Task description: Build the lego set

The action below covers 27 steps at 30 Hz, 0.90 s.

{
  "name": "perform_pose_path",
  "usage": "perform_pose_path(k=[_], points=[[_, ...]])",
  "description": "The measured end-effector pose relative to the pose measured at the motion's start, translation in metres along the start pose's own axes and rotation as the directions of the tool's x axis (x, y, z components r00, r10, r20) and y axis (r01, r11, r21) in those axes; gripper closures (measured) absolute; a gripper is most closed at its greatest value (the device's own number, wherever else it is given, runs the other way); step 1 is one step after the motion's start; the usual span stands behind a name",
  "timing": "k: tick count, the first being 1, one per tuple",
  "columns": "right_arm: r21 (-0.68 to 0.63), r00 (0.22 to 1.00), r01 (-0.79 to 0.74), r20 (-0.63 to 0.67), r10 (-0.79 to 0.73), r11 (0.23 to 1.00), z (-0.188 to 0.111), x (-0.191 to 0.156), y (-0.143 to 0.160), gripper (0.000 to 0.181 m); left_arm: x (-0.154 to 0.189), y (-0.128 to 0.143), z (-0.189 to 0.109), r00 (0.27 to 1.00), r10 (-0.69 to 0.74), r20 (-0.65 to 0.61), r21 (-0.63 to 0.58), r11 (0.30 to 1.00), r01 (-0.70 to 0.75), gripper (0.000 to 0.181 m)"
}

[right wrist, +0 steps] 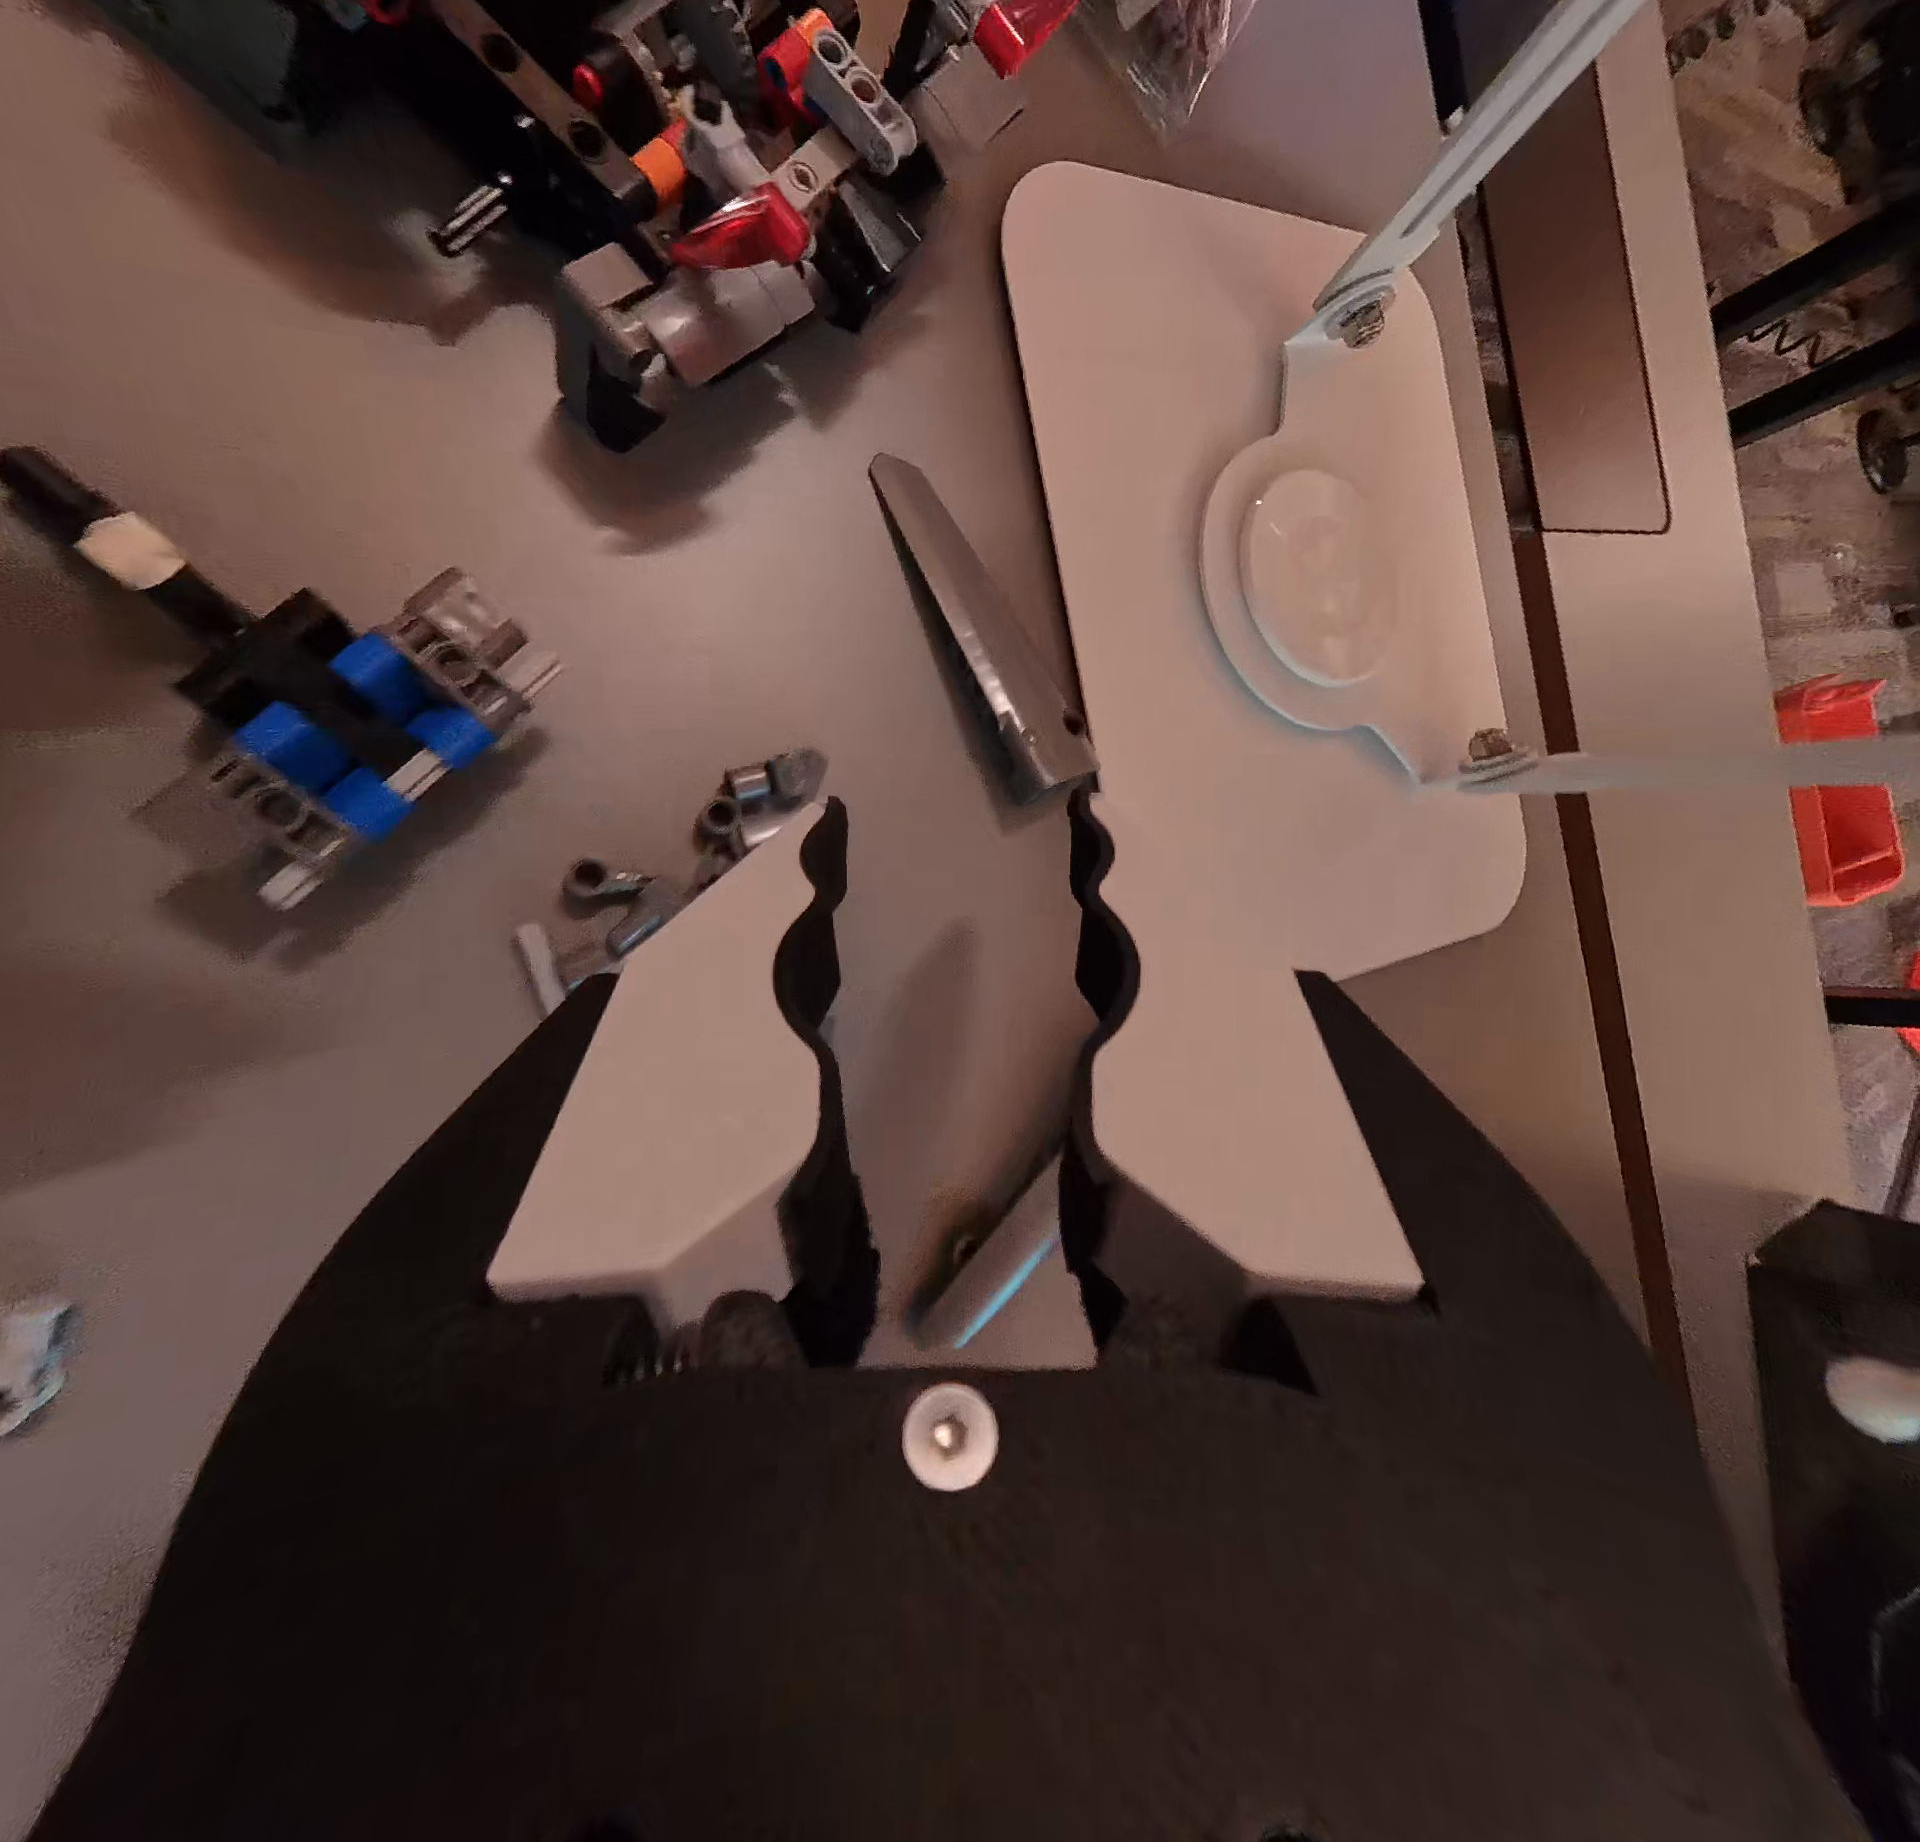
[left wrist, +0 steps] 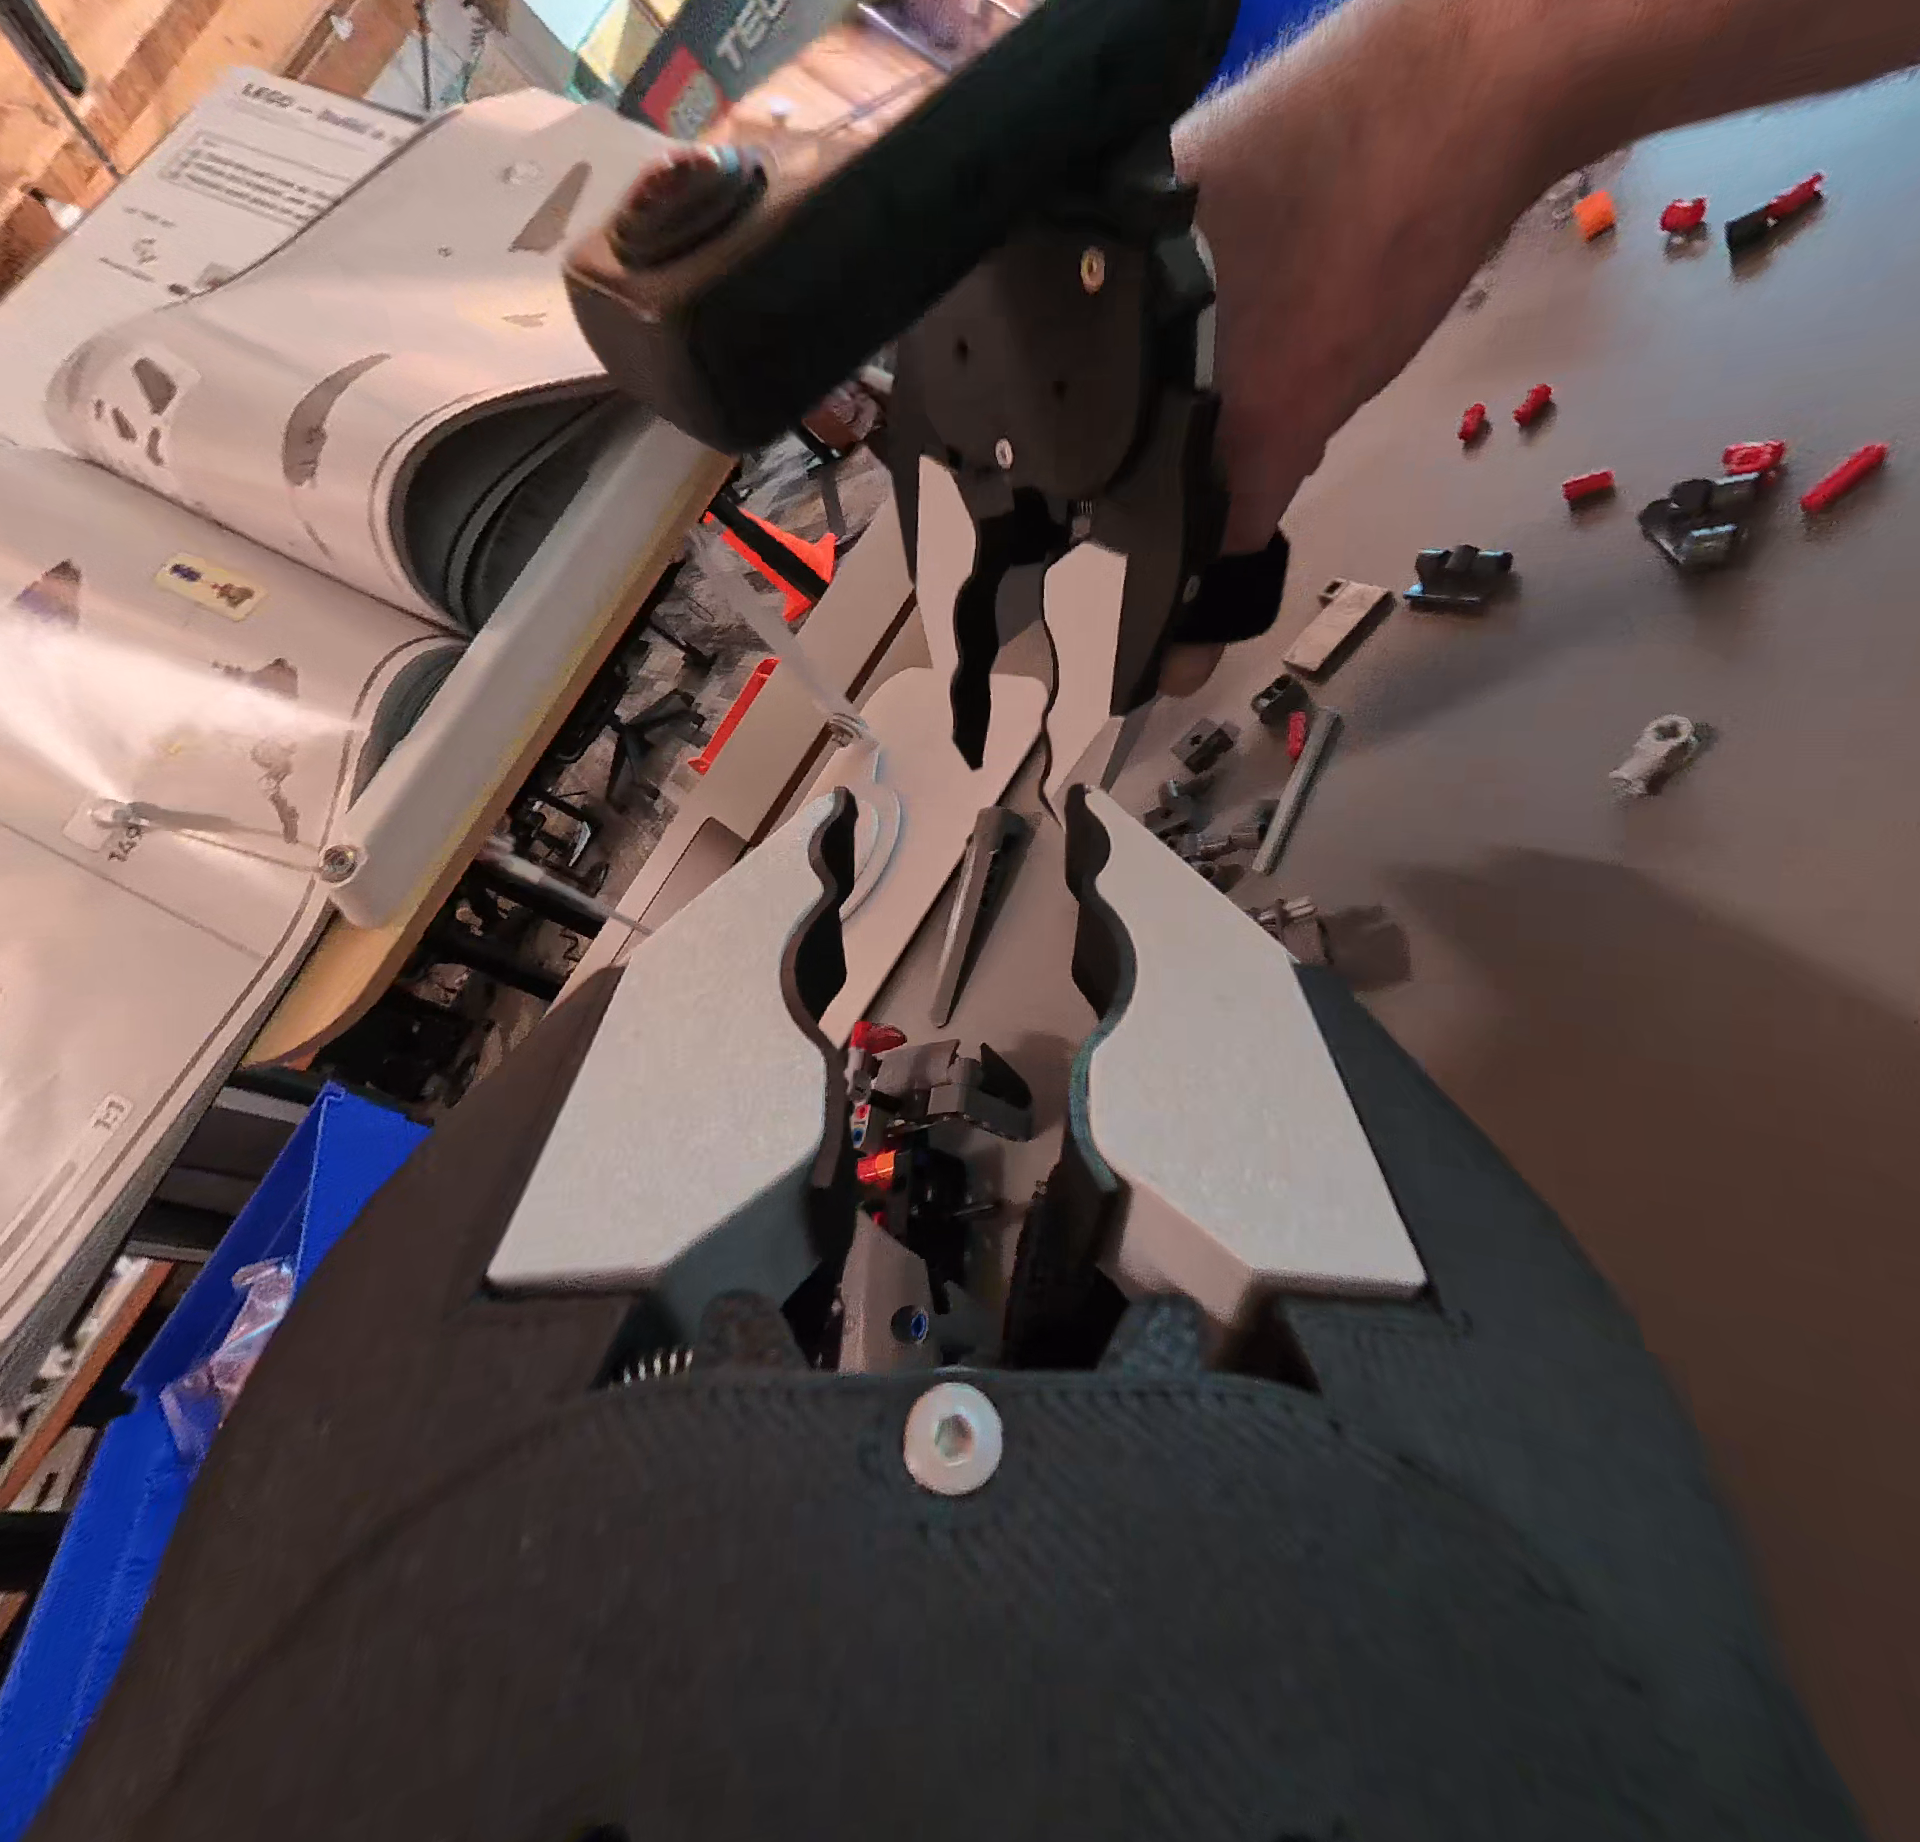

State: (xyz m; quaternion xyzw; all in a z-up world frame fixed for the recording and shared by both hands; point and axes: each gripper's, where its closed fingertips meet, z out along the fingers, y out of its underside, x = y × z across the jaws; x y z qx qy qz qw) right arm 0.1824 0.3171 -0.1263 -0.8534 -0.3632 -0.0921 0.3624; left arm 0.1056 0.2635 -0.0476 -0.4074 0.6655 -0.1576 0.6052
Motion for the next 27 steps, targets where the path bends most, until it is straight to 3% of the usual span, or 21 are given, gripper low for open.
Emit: perform_pose_path(k=[8,27], points=[[-0.031,0.998,0.005,0.066,-0.003,1.000,0.028,0.006,0.004,0.147,-0.014,0.003,-0.002,0.998,-0.049,0.034,0.008,0.999,0.049,0.146],[-0.019,0.996,0.092,-0.020,-0.092,0.996,0.046,0.019,-0.004,0.168,-0.005,0.001,0.004,0.999,-0.021,0.026,0.001,1.000,0.021,0.149]])
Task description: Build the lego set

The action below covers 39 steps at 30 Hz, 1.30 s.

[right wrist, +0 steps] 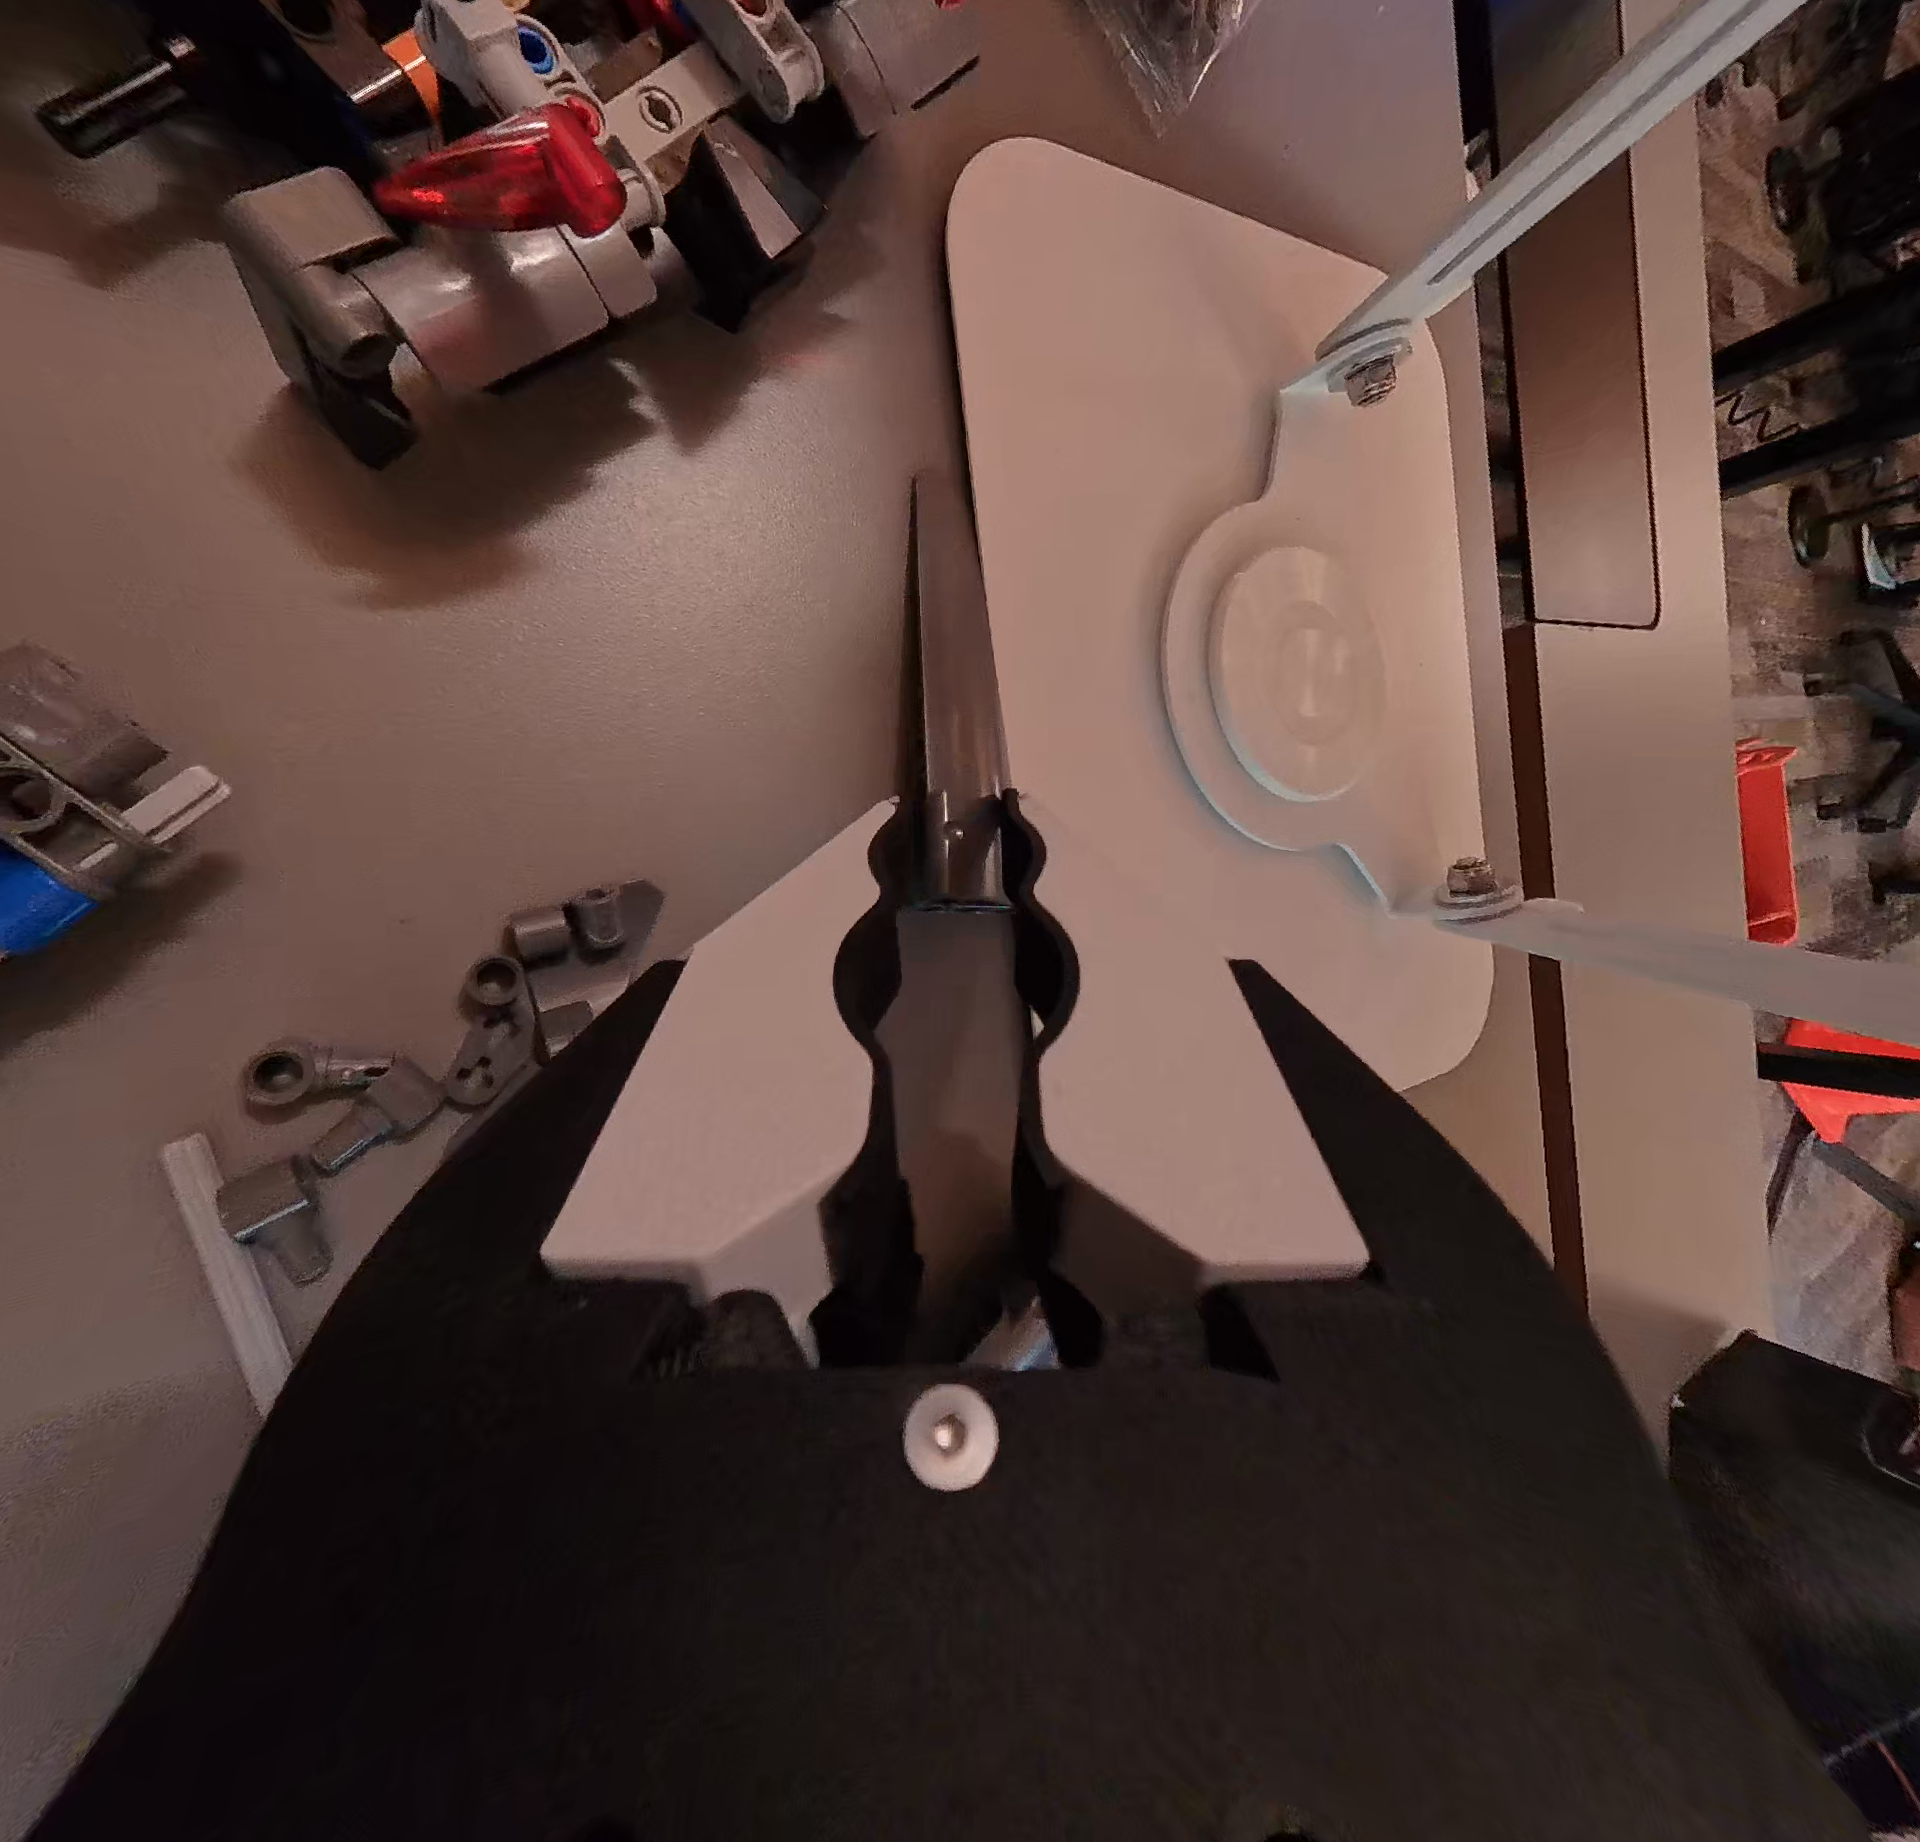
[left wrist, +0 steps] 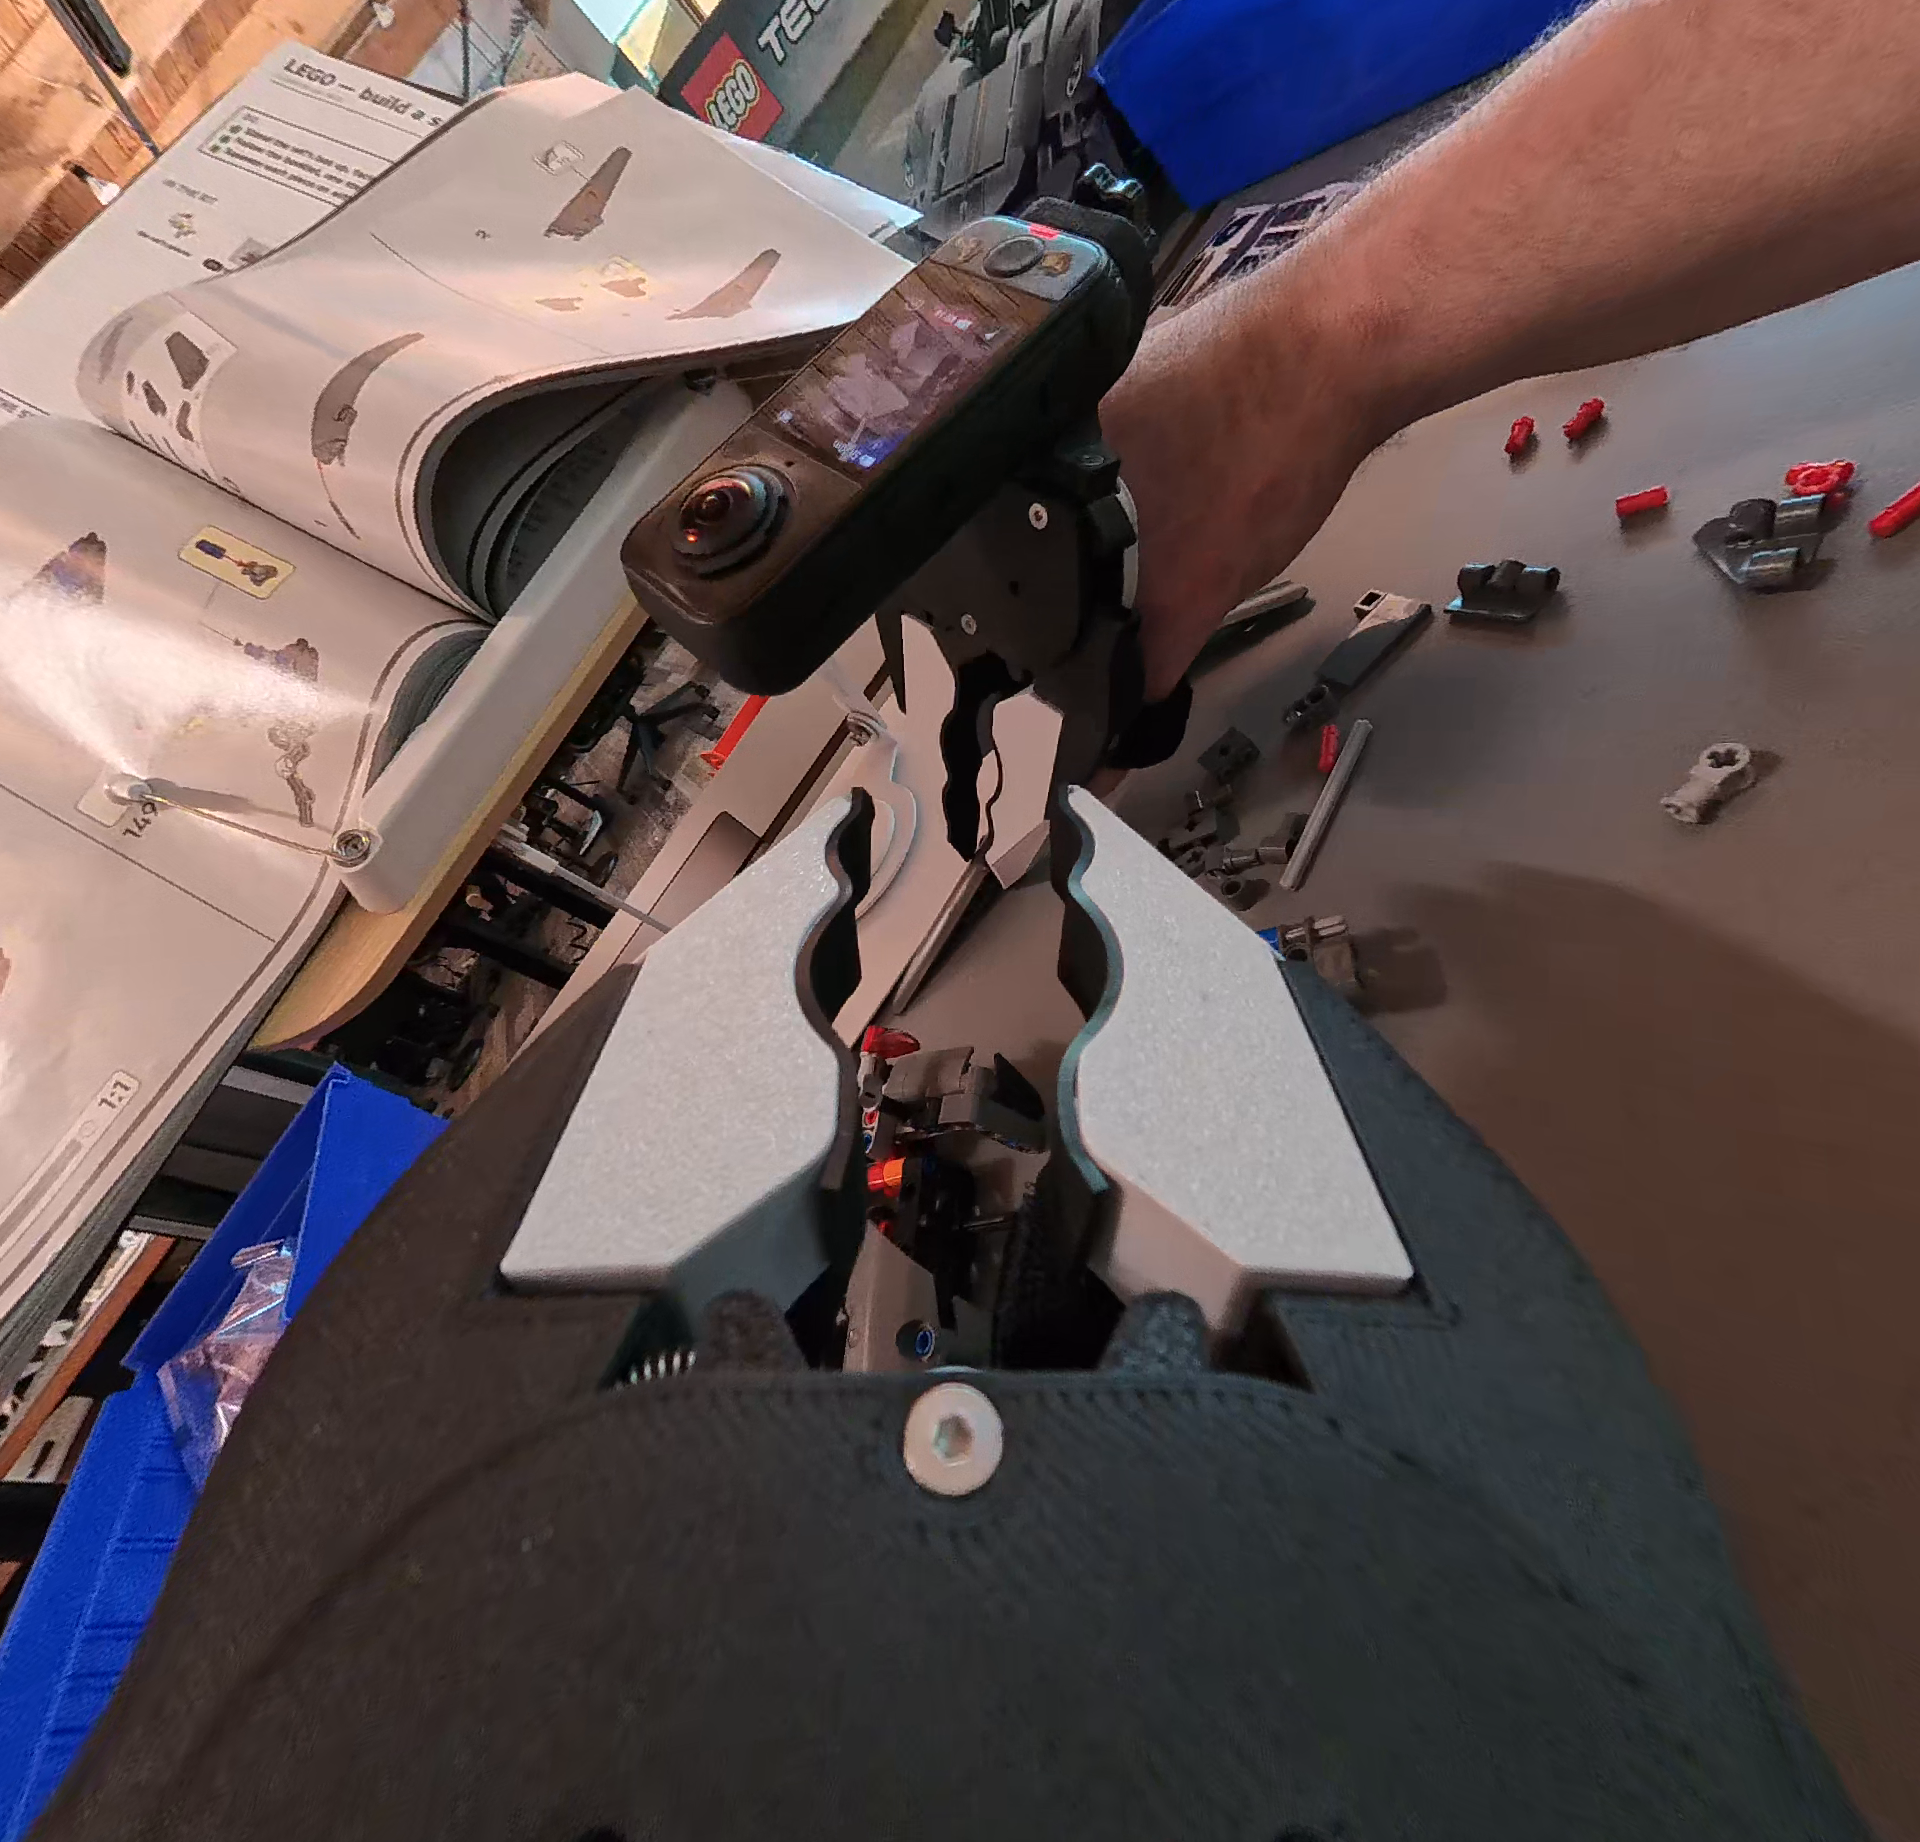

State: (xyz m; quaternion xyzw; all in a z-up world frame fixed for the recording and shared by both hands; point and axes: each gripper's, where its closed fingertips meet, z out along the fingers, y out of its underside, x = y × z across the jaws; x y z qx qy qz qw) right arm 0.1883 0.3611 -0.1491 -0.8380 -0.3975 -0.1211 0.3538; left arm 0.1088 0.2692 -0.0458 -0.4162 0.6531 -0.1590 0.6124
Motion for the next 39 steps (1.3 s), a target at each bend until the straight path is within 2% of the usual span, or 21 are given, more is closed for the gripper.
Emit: perform_pose_path(k=[12,26,34,39], points=[[0.018,1.000,-0.015,-0.009,0.015,1.000,-0.011,-0.004,0.005,0.172,0.000,0.001,0.000,1.000,-0.004,0.000,-0.003,1.000,0.004,0.150],[0.036,1.000,-0.016,-0.001,0.016,0.999,-0.037,-0.023,0.016,0.174,-0.004,0.003,0.001,1.000,-0.030,0.004,-0.007,1.000,0.030,0.150],[0.043,1.000,-0.009,-0.012,0.010,0.999,-0.062,-0.033,0.019,0.176,-0.006,0.004,0.001,0.999,-0.038,0.010,-0.007,0.999,0.038,0.150],[0.061,1.000,0.022,-0.016,-0.021,0.998,-0.096,-0.049,0.015,0.177,-0.009,0.003,0.000,0.999,-0.039,0.022,-0.003,0.999,0.039,0.151]])
